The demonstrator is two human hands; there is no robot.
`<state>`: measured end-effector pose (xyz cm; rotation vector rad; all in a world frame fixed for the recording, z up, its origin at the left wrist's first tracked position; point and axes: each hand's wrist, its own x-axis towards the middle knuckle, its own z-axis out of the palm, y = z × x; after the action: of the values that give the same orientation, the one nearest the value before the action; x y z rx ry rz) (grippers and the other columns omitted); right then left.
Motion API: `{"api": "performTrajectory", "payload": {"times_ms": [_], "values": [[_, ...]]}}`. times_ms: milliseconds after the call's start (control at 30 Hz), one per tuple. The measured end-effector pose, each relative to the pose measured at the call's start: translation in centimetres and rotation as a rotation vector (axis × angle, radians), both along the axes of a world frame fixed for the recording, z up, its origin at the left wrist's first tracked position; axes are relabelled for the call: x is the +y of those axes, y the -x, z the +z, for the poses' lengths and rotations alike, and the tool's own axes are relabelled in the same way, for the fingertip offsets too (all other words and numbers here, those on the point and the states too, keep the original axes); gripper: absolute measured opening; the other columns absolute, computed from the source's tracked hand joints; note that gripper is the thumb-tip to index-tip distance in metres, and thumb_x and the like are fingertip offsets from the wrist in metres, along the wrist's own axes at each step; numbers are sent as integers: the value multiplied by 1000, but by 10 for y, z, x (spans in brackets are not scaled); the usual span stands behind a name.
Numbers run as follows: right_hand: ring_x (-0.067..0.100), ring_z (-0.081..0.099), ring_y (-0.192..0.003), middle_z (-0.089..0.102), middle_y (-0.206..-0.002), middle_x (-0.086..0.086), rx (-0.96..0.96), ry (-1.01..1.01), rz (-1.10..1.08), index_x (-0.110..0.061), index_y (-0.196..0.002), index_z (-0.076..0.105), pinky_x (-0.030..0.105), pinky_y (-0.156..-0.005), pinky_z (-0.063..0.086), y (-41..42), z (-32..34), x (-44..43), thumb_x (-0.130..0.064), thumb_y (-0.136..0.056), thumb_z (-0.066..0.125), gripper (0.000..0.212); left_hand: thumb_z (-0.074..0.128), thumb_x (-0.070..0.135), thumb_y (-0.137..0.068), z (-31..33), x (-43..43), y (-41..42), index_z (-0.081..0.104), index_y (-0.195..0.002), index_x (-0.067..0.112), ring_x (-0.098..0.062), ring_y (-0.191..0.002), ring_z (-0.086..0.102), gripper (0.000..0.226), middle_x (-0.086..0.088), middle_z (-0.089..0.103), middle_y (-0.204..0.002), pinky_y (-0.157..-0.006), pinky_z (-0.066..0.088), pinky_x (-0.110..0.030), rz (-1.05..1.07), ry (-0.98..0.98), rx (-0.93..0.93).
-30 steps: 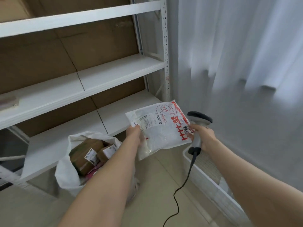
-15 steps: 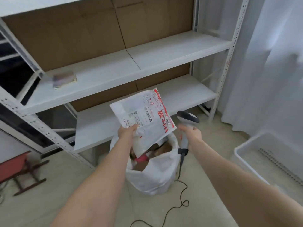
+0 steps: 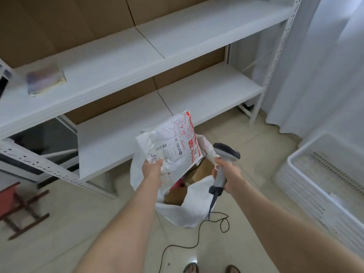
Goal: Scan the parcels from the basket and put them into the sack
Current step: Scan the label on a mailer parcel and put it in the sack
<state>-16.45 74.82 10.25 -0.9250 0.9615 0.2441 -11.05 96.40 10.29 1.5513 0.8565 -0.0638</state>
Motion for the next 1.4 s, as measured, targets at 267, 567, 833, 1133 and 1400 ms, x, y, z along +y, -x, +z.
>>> {"api": "performTrajectory", "payload": {"times_ms": [267, 567, 833, 1133, 1400], "values": [[21, 60, -78, 59, -92, 11, 119, -41, -198, -12, -97, 53, 30, -60, 51, -16, -81, 47, -18, -82, 76, 28, 61, 4, -89, -94, 25, -30, 53, -127, 1, -37, -114, 57, 38, -21, 58, -127, -94, 49, -45, -84, 68, 246], [20, 59, -72, 61, -87, 10, 211, -9, -235, -17, -94, 53, 29, -52, 50, -14, -117, 102, -21, -82, 75, 26, 65, 3, -86, -133, 66, -29, 53, -127, -5, -34, -113, 58, 44, -22, 58, -126, -91, 50, -38, -242, -31, 569], [14, 58, -54, 61, -74, 7, 93, 53, -209, -14, -90, 55, 22, -43, 49, -14, -78, 85, -14, -82, 71, 18, 68, 19, -80, -75, 60, -46, 38, -132, 2, -38, -119, 48, 62, -21, 40, -136, -94, 43, -43, -118, -397, 504], [18, 60, -64, 63, -81, 12, -56, -32, -266, -7, -100, 56, 30, -64, 52, 24, -5, 16, -15, -85, 71, 22, 44, 17, -95, 7, -23, -43, 38, -140, -2, -36, -133, 40, 49, -21, 40, -145, -110, 34, -46, -400, -259, 262], [15, 52, -55, 59, -69, 8, -230, -77, -506, -8, -97, 56, 26, -56, 45, 99, 74, -117, -18, -91, 65, 15, 60, 10, -85, 82, -230, -6, 61, -113, 6, -20, -75, 55, 29, -15, 60, -118, -63, 46, -29, -746, -75, 123]]}}
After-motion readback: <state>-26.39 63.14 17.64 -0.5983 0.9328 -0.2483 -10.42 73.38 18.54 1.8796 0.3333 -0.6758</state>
